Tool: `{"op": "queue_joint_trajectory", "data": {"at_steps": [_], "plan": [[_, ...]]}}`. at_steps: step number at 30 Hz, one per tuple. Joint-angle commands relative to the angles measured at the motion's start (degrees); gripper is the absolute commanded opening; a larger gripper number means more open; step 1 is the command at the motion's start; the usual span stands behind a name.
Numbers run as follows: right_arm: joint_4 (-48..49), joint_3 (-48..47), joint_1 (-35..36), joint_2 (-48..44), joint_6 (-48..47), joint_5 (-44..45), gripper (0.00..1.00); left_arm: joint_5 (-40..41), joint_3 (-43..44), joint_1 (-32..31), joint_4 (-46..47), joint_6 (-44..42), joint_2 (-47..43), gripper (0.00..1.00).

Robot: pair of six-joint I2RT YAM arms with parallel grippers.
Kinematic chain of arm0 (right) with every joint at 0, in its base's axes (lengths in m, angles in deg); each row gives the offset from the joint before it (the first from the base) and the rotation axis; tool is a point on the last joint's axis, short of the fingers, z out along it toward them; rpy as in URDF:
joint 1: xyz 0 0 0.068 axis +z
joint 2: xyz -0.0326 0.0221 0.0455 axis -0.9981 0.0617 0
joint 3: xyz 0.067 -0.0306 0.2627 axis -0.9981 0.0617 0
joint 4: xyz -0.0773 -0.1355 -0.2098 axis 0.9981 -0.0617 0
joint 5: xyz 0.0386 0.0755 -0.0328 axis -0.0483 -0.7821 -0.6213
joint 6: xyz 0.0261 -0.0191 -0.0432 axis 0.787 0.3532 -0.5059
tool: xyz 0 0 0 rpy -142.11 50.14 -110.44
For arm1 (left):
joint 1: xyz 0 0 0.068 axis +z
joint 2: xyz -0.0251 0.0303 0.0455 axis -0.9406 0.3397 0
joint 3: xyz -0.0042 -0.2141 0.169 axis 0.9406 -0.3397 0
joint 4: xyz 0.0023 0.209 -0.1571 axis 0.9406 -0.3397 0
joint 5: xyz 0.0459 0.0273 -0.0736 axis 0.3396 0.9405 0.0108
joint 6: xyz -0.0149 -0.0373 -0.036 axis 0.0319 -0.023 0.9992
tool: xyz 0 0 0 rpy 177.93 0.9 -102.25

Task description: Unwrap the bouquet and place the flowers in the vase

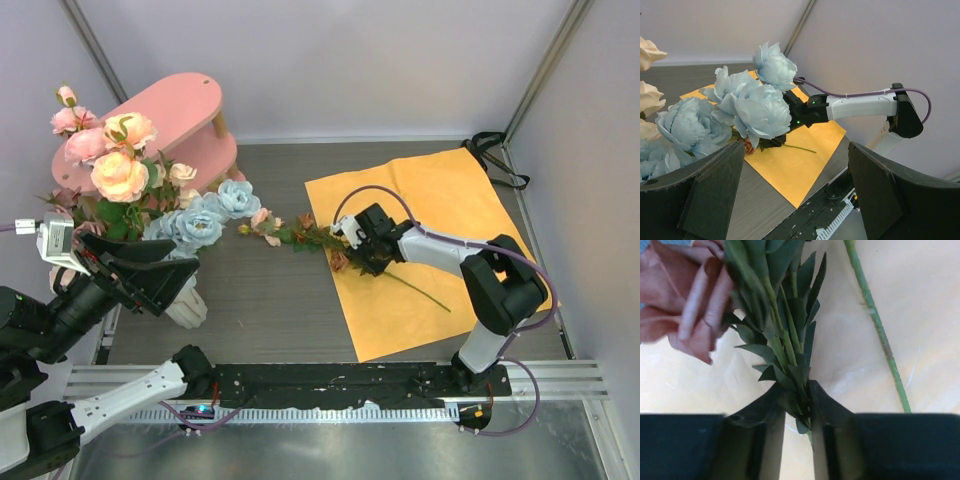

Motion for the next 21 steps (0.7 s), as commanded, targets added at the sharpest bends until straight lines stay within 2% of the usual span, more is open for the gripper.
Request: {"op": "queue_joint_trajectory", "data": {"at_steps": [1,6,10,15,18,21], "plan": [[1.29,-1.87,1.55,-1.13,-2.13,1.29,0.21,1.08,0.76,-0.11,1.14,-1.11,1.5,0.88],[-0.9,-3.89,3.14,-5.79,-2.31,8.13,0.01,0.11,0.76,-0.11,2.28,-1.37,2.02,0.89],[-1.61,-5.12,3.84,-11.94,-0.82,10.96,0.01,-0.06,1.2,-0.11,2.64,-2.34,3.42,0.9],[0.49,-6.96,3.84,-21.77,3.92,9.3,0.01,-0.59,1.12,-0.11,3.51,-2.95,5.27,0.91],[4.43,-8.02,3.84,-25.21,10.15,5.79,0.01,-4.17,0.68,-0.11,5.35,-1.82,6.5,0.92],[10.66,-8.11,3.75,-26.98,17.71,-4.04,0.01,-10.06,0.41,-0.11,8.86,-0.23,8.35,0.91]]}}
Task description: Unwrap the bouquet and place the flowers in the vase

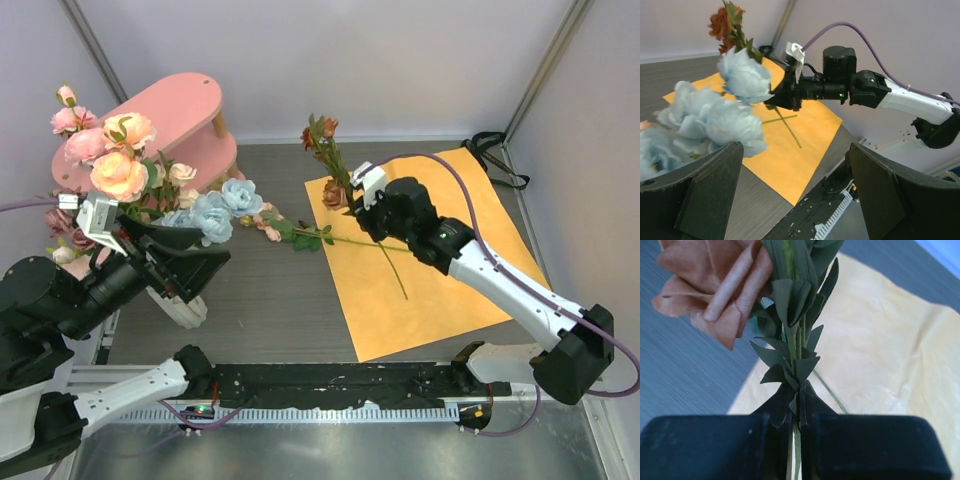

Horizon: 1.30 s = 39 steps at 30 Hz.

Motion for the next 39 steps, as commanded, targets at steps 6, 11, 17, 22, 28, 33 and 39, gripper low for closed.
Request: {"op": "queue_joint_trajectory", "data": {"at_steps": [6,11,17,22,28,33,39], "plan": [[30.29,0.28,0.89,-3.05,31.69,-29.0,0.01,-13.59,-0.18,-0.11,10.78,4.99,6.6,1.0],[43.42,2.93,4.49,-4.46,40.15,-32.53,0.01,-11.39,-0.7,-0.11,11.56,4.99,9.41,1.0],[43.7,-0.14,12.93,-3.32,39.81,-32.36,0.01,-10.96,-0.8,-0.11,12.99,4.91,13.8,0.9],[47.92,0.55,17.41,-3.93,40.24,-30.16,0.01,-10.07,1.23,-0.11,11.04,5.08,15.66,0.88],[48.89,-0.15,18.74,-4.11,39.19,-29.11,0.01,-14.8,-1.49,-0.2,14.2,12.01,11.27,0.93],[48.27,-1.03,18.74,-4.02,38.23,-29.72,0.01,-12.54,-2.99,-0.11,13.78,12.91,6.61,0.9],[50.82,-1.9,18.83,-4.28,39.54,-30.07,0.01,-10.6,-4.22,-0.03,12.35,12.46,7.21,0.98]]}}
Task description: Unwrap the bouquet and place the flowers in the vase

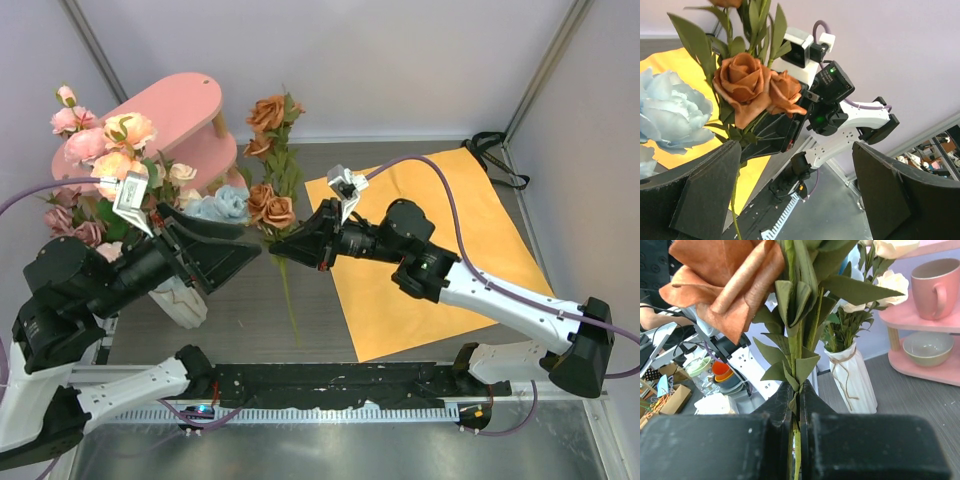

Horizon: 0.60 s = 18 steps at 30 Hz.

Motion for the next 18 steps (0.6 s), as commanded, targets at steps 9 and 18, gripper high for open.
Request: {"op": "queue_joint_trajectory", "data": {"at_steps": [9,18], "plan": [[2.82,-4.27,3.26,-0.89,-0.76,-2.04,0.01,1.46,3.32,-0.14,4.06,-0.7,10.06,0.74],[-0.08,-4.18,6.59,0.33,-5.6,-4.06,0.01,1.73,-0.02,-0.05,8.03,-0.87,6.37,0.16]]}}
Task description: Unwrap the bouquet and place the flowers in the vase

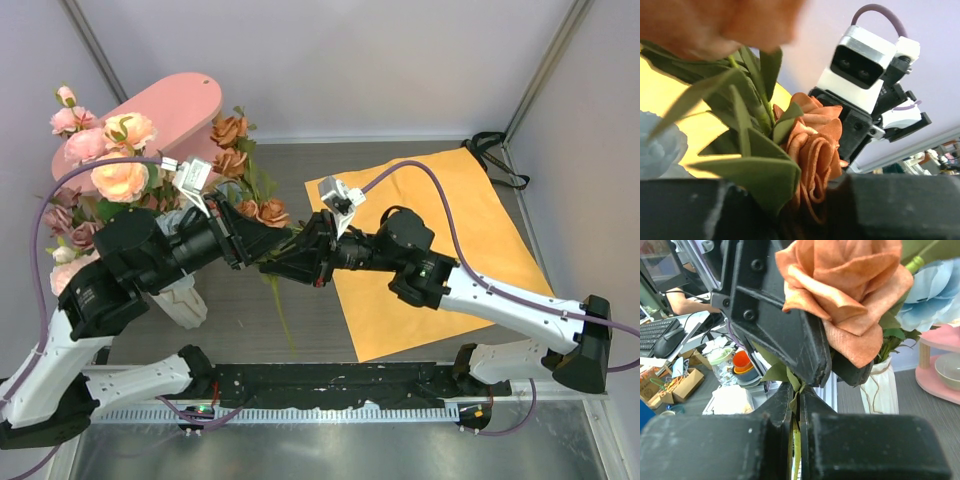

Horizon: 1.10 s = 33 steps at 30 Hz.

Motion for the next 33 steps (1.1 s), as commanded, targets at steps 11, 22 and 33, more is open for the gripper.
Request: {"op": "queue_joint_trajectory", "data": {"at_steps": [11,22,33], "plan": [[-8.95,0.92,2.38,-2.82,-8.26,7.72,0.8,5.23,9.41,0.04,-7.59,-8.14,-5.26,0.0],[-18.36,6.9,2.29,-12.58,-16.27,24.34,0.91,6.63,42.36,-0.05,-35.34,-26.32,-4.38,0.0],[-19.07,4.53,2.29,-8.98,-16.18,24.78,0.91,26.47,45.92,-1.63,-39.95,-38.28,-2.89,0.0]]}}
